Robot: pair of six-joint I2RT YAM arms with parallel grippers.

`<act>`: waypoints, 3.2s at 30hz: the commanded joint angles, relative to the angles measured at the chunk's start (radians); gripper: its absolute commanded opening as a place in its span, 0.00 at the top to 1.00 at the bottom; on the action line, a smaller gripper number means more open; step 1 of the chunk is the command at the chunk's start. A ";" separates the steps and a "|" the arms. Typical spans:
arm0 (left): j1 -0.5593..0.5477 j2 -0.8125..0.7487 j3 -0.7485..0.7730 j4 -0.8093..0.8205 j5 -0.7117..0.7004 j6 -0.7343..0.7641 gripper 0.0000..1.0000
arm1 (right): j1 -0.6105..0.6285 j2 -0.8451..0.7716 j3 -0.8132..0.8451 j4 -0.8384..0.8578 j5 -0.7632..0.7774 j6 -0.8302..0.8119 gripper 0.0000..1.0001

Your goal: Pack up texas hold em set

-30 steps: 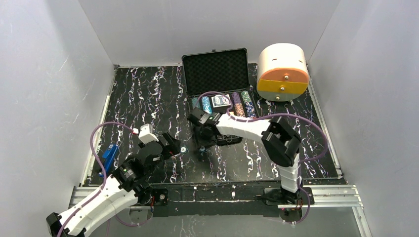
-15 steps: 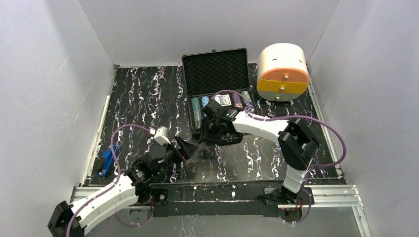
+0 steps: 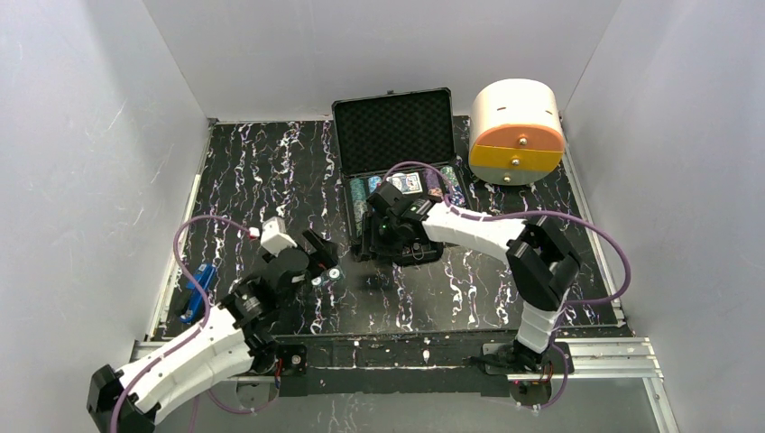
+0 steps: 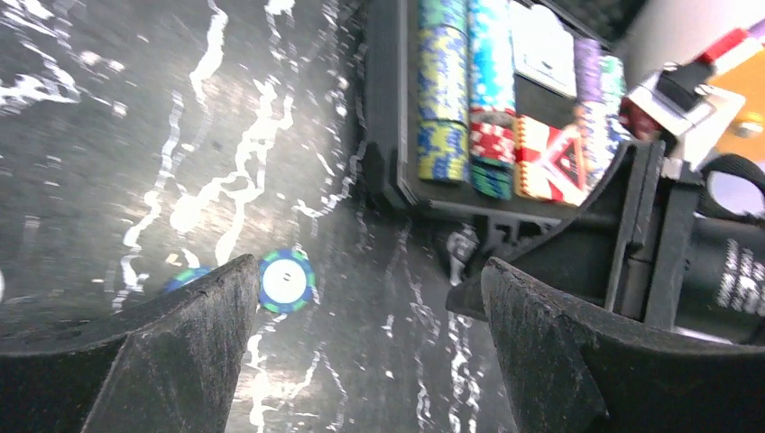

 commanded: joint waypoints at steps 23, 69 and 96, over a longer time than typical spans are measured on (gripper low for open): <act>0.004 0.042 0.293 -0.850 -0.538 -0.338 0.23 | 0.233 0.531 0.699 -0.324 0.412 -0.279 0.21; 0.004 -0.026 0.202 -0.799 -0.440 -0.338 0.23 | 0.258 0.618 0.711 -0.410 0.380 -0.341 0.33; 0.004 -0.044 0.176 -0.765 -0.403 -0.318 0.20 | 0.255 0.587 0.672 -0.445 0.415 -0.318 0.33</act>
